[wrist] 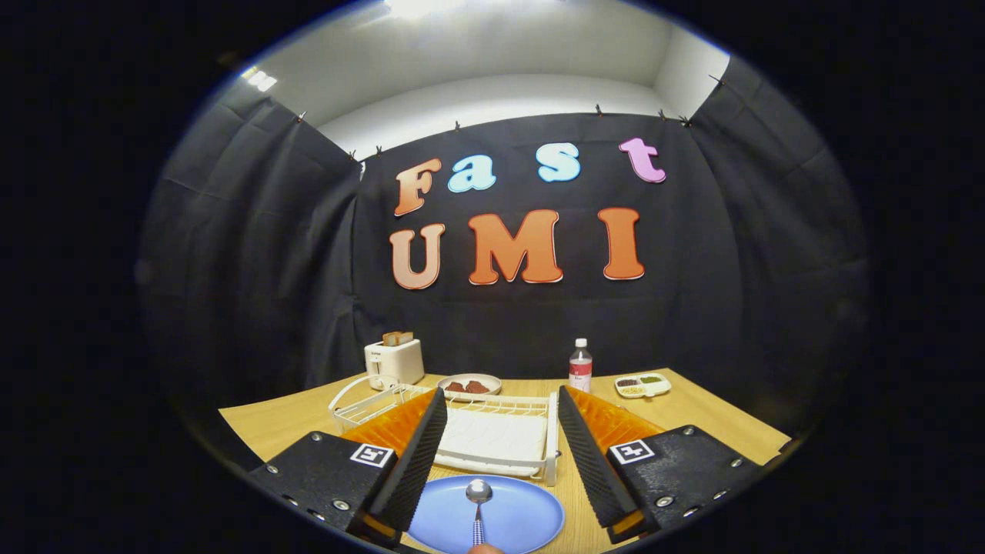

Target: Take the plate from the dish rack, then take the spoon from the basket and place it into the plate.

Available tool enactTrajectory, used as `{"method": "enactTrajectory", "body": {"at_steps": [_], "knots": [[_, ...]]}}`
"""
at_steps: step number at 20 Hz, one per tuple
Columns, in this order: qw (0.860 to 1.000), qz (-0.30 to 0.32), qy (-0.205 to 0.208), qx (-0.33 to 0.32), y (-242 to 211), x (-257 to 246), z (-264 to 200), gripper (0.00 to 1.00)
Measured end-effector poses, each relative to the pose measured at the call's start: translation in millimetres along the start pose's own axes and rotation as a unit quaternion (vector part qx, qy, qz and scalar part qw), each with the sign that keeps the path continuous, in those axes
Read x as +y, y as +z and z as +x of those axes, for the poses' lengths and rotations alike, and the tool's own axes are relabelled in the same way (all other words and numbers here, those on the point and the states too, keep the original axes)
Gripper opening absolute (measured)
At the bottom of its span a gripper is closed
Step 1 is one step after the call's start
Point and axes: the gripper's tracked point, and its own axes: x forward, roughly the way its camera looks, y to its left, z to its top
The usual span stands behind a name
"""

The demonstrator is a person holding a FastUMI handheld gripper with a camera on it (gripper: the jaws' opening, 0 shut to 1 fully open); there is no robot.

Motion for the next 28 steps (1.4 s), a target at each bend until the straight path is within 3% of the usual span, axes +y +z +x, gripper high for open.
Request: {"method": "enactTrajectory", "body": {"at_steps": [10, 14, 28], "knots": [[0.998, -0.042, -0.018, -0.042, 49, 2, 12, 0.92], [0.997, 0.004, -0.053, -0.053, 33, -7, 17, 0.92], [0.998, 0.001, -0.028, -0.048, 26, 2, 14, 0.92]]}}
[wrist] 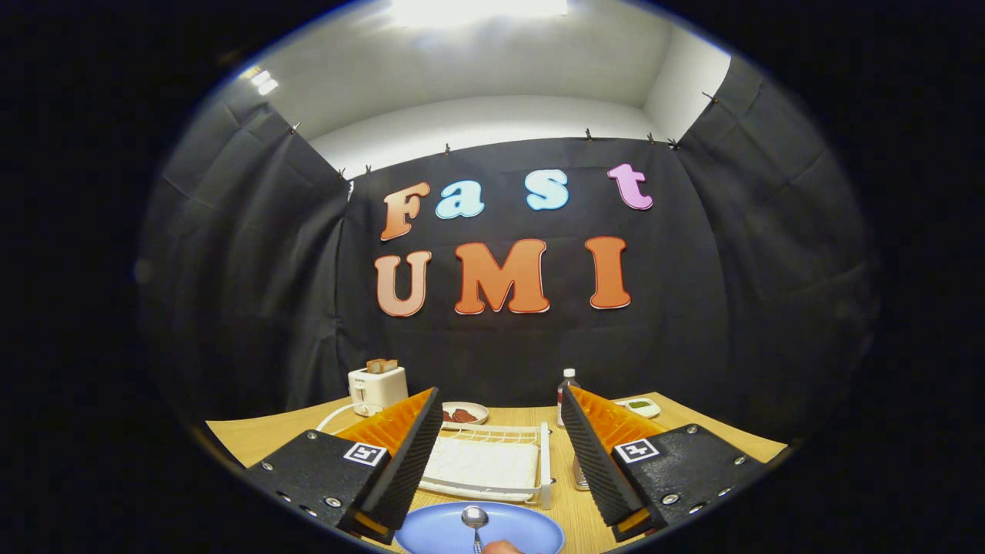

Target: Take the plate from the dish rack, then take the spoon from the basket and place it into the plate.

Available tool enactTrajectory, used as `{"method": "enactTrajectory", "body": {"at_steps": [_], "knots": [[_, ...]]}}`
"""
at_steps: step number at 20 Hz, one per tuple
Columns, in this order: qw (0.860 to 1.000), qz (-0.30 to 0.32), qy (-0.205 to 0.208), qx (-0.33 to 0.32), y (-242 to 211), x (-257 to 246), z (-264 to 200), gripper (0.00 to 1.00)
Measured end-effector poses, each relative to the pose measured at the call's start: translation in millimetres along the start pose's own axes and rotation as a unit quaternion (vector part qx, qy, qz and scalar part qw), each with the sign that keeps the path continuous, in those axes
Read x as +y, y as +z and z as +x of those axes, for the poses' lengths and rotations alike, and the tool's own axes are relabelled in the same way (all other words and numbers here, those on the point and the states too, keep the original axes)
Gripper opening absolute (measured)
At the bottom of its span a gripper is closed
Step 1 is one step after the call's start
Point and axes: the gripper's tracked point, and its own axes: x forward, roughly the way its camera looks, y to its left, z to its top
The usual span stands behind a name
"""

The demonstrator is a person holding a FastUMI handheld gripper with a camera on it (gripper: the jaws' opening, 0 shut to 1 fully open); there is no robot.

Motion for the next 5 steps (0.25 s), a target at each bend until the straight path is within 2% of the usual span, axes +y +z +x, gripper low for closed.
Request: {"method": "enactTrajectory", "body": {"at_steps": [5], "knots": [[1.0, -0.006, 0.001, -0.007, 5.9, 4.8, -3.3, 0.92]]}}
